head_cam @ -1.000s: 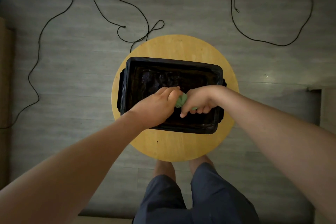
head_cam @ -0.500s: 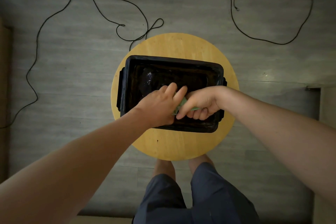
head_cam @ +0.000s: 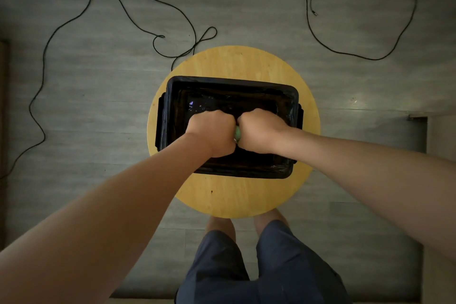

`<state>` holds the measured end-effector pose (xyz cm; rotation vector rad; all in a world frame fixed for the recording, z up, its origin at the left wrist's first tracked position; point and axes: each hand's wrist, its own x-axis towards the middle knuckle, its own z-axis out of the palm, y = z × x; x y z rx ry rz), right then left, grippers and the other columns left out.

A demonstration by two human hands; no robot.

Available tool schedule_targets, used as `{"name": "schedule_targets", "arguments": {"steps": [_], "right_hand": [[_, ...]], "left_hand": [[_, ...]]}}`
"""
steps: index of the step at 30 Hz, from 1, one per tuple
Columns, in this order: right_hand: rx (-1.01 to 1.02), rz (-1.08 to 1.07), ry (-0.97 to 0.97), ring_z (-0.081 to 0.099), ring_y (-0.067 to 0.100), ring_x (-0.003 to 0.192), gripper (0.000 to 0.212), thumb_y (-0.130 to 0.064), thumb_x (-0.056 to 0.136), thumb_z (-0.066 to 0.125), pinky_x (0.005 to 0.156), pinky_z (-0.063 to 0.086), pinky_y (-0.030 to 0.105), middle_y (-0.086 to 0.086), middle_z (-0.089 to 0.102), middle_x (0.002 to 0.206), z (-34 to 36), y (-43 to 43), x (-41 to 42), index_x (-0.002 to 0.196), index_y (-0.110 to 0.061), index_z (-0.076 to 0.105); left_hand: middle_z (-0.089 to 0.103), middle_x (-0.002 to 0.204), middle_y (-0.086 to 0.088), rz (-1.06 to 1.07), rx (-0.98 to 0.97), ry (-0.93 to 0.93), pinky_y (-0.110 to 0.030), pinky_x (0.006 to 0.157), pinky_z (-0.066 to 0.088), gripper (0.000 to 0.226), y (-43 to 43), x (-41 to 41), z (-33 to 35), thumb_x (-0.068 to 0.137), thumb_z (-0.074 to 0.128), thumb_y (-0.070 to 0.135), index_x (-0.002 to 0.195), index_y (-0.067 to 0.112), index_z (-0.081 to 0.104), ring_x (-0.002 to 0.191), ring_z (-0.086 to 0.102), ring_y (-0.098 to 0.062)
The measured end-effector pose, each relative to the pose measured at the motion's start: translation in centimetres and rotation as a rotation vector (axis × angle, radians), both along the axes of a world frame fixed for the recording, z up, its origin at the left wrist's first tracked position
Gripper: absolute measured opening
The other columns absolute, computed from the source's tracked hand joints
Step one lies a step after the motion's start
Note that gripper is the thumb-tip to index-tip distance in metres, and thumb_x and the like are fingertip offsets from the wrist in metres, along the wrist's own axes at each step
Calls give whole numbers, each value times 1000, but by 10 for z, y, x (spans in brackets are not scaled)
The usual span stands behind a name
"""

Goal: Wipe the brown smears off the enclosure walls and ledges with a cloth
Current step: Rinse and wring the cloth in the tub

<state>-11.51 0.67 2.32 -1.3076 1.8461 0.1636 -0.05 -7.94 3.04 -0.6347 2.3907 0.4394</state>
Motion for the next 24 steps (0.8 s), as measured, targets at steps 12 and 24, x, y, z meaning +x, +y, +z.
{"name": "schedule_targets", "arguments": {"steps": [12,24], "right_hand": [[-474,412,270,63,33,56,12,-10,95,51,44,25,31,7,63,68,-17,4,-14,84,-9,52],[-687,442,284,47,25,33,30,-3,80,77,39,29,23,4,46,47,-35,-6,-18,67,-8,50]], "left_hand": [[27,56,-3,954,997,-121,-28,49,17,38,11,7,-14,74,65,-1,59,19,36,47,18,-16],[20,49,7,1204,1567,-171,-24,41,9,45,16,20,-32,70,56,12,71,25,13,45,7,-11]]}}
